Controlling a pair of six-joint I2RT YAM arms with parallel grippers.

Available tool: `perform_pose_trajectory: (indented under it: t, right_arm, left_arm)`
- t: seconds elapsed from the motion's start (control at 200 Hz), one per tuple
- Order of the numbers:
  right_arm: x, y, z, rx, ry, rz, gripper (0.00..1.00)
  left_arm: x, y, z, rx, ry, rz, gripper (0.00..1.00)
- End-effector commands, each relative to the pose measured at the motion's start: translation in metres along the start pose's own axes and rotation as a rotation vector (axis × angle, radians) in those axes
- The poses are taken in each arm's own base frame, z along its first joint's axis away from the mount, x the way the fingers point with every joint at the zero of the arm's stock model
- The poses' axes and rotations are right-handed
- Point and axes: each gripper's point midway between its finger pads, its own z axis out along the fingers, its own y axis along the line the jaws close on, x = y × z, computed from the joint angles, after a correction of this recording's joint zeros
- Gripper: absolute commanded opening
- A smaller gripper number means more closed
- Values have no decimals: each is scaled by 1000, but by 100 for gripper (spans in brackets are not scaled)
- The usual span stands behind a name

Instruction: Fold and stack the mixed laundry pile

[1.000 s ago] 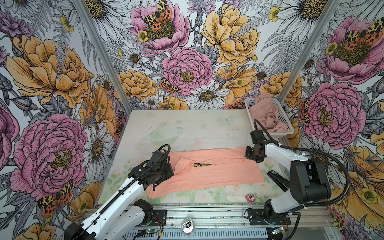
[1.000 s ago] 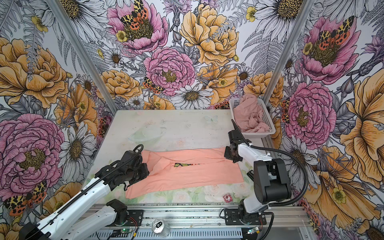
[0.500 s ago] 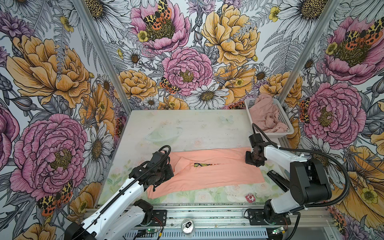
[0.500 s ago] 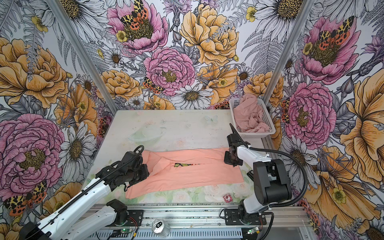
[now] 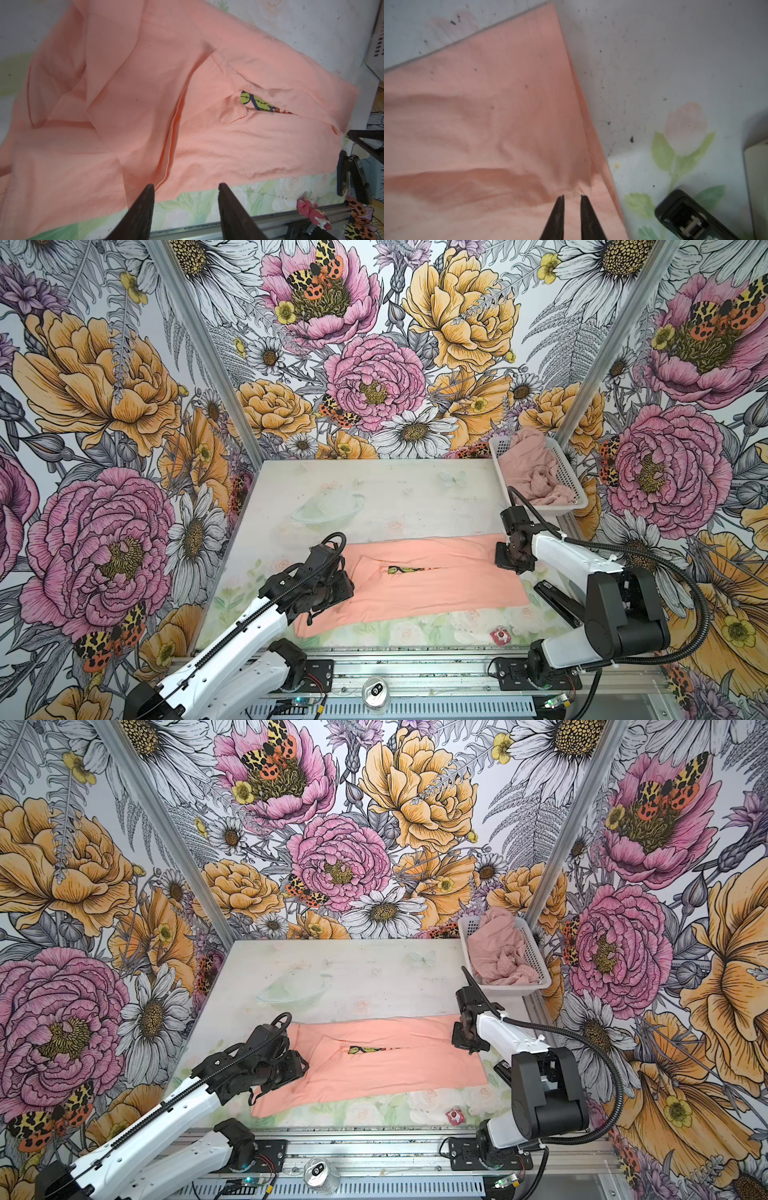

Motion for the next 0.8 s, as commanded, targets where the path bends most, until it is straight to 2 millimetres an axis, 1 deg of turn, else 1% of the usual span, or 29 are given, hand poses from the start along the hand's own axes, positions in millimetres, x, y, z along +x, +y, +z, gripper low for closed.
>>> perform_pose_trajectory:
  t: [0.0, 0.095, 0.21, 0.3, 0.36, 0.415, 0.495, 0.64, 0.731, 0.796]
  right_arm:
    - [-20, -1, -21, 4, -88, 22, 18]
    - [-21, -1, -27, -1, -106, 29, 19]
    - [-21, -2, -31, -6, -119, 32, 19]
    - [-20, -3, -33, -8, -121, 34, 19]
    - [-19, -3, -34, -9, -122, 34, 19]
    - [-19, -2, -36, -13, -124, 34, 19]
    - [-20, -3, -37, -12, -128, 34, 19]
    - [-19, -4, -41, -14, -134, 38, 20]
    - [-19, -4, -42, -16, -135, 38, 20]
    - [-20, -5, -43, -15, -140, 40, 20]
  left_arm:
    - [-28, -20, 10, -3, -45, 83, 53]
    - [-49, -36, 25, -12, -61, 139, 53]
    - [-74, -48, 50, -13, -70, 187, 53]
    - [-88, -54, 67, -18, -66, 231, 54]
    - [-93, -57, 79, -25, -47, 263, 53]
    - [-95, -56, 90, -42, -20, 286, 53]
    - [-92, -51, 106, -61, 22, 304, 52]
    - [-86, -44, 121, -90, 68, 320, 46]
    - [-80, -43, 125, -90, 102, 323, 38]
    - [-75, -45, 124, -84, 116, 326, 30]
